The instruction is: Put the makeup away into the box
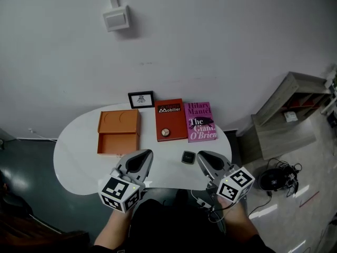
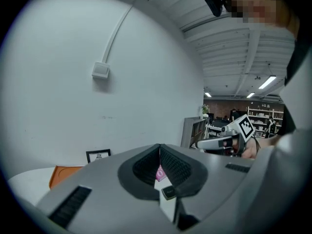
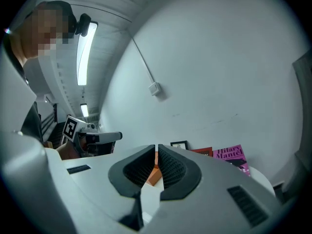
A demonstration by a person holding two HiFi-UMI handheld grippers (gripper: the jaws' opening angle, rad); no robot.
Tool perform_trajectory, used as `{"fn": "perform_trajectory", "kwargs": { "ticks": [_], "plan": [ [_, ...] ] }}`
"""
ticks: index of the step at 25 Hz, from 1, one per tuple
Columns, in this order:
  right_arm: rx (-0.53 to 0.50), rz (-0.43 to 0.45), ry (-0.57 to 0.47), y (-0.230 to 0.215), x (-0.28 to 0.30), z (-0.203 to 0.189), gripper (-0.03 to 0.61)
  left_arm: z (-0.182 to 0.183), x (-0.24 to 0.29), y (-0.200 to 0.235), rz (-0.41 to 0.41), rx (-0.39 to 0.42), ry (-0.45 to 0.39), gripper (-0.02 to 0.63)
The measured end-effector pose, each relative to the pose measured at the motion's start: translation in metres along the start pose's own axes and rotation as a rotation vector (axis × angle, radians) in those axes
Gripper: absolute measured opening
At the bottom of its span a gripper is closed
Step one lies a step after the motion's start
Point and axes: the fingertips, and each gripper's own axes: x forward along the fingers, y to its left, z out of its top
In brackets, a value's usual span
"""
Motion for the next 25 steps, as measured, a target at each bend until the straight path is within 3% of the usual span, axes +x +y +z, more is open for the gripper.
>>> {"fn": "perform_trajectory", "kwargs": {
  "ticks": [10, 14, 25],
  "plan": [
    [-0.044, -0.023, 0.137, -0.021, 0.023, -0.027, 0.044, -0.014, 0.016, 0.025, -0.004, -0.033, 0.04, 0.014],
    [-0.052, -0.041, 0.228, -0.024, 0.032, -0.05, 0.155, -0.024, 0.017, 0.036, -0.013, -0.058, 0.062, 0.014],
    [-0.156, 0.017, 0.516, -0.049, 0.053, -0.142, 0.229, -0.074, 0.045, 0.038, -0.07, -0.116, 0.142, 0.014]
  ]
}}
